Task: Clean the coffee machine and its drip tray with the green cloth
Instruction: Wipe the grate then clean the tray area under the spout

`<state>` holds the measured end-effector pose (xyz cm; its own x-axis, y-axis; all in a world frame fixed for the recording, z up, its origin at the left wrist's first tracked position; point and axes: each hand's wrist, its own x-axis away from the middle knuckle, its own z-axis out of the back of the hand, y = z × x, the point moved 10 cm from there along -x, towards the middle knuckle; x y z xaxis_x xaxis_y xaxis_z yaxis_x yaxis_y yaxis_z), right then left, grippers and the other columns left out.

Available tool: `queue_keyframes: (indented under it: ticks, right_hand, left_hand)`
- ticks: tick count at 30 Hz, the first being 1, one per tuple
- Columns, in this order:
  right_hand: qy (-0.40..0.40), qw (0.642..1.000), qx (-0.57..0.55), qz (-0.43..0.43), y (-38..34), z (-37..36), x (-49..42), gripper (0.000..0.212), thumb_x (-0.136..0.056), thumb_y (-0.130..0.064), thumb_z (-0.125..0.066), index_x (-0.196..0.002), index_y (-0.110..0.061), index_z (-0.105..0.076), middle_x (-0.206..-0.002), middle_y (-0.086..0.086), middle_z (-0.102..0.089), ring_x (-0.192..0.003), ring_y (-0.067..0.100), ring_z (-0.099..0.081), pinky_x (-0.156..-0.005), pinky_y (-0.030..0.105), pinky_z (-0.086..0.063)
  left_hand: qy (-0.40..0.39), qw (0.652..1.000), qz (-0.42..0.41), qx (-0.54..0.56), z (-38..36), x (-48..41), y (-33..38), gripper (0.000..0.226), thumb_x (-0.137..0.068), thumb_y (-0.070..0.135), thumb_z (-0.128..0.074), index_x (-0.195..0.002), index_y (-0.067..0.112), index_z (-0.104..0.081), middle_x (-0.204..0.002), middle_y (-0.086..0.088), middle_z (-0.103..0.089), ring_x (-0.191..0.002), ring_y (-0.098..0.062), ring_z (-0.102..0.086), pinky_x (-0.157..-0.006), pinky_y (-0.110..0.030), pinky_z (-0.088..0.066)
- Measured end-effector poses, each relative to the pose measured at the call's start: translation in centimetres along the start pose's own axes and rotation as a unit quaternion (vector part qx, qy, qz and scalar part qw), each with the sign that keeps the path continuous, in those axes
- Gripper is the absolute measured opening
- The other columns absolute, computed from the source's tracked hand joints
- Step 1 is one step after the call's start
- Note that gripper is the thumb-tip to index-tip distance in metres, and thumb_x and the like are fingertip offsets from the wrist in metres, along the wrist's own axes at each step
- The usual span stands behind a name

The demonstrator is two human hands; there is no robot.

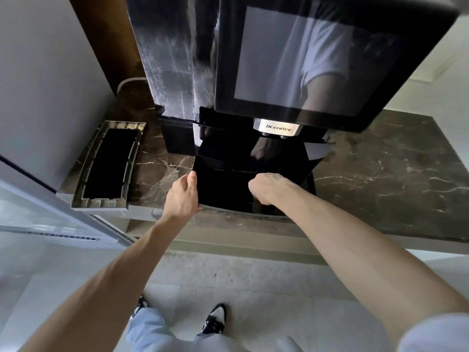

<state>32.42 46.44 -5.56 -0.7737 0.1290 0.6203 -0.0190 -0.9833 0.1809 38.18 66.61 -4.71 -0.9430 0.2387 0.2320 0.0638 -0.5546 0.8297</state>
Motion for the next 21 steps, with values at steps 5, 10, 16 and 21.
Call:
queue_keyframes:
  ticks: [5, 10, 16, 21]
  right_hand:
    - [0.025, 0.994, -0.081, 0.064, 1.8, 0.2, 0.6, 0.037, -0.091, -0.006, -0.057, -0.12, -0.025, -0.067, -0.123, 0.0, -0.061, -0.105, 0.023, -0.061, -0.079, 0.032, -0.049]
    - [0.057, 0.988, -0.087, 0.117, 0.9, 0.0, 1.5, 0.062, -0.093, 0.006, -0.047, -0.14, -0.033, -0.059, -0.139, -0.002, -0.06, -0.115, 0.022, -0.061, -0.091, 0.036, -0.054]
    - [-0.1, 0.992, -0.007, 0.078, 1.6, -1.1, 1.2, 0.075, -0.087, 0.007, -0.036, -0.145, -0.037, -0.053, -0.144, -0.002, -0.055, -0.121, 0.026, -0.059, -0.099, 0.039, -0.052]
    - [-0.081, 0.995, 0.038, 0.038, 0.9, -0.8, 0.8, 0.04, -0.084, 0.009, -0.044, -0.101, -0.018, -0.068, -0.094, 0.003, -0.063, -0.079, 0.024, -0.061, -0.062, 0.032, -0.05]
  left_hand:
    - [0.006, 0.999, 0.01, 0.031, -0.2, 0.1, -0.3, 0.058, -0.095, 0.065, -0.02, -0.082, 0.021, -0.055, -0.074, -0.005, -0.06, -0.075, -0.032, -0.063, -0.087, -0.06, -0.056]
    - [0.005, 0.999, 0.005, 0.039, -0.2, 0.2, 0.0, 0.056, -0.099, 0.059, -0.022, -0.081, 0.017, -0.054, -0.072, -0.005, -0.06, -0.072, -0.029, -0.062, -0.085, -0.06, -0.056]
    - [0.002, 0.999, 0.005, 0.053, -0.1, 0.2, 0.0, 0.058, -0.105, 0.053, -0.026, -0.088, 0.008, -0.058, -0.073, -0.002, -0.059, -0.072, -0.022, -0.058, -0.084, -0.055, -0.055]
    - [0.031, 0.997, 0.011, 0.072, -0.3, 0.3, -0.1, 0.047, -0.108, 0.044, -0.031, -0.068, 0.018, -0.038, -0.065, 0.002, -0.045, -0.063, -0.018, -0.043, -0.072, -0.043, -0.04]
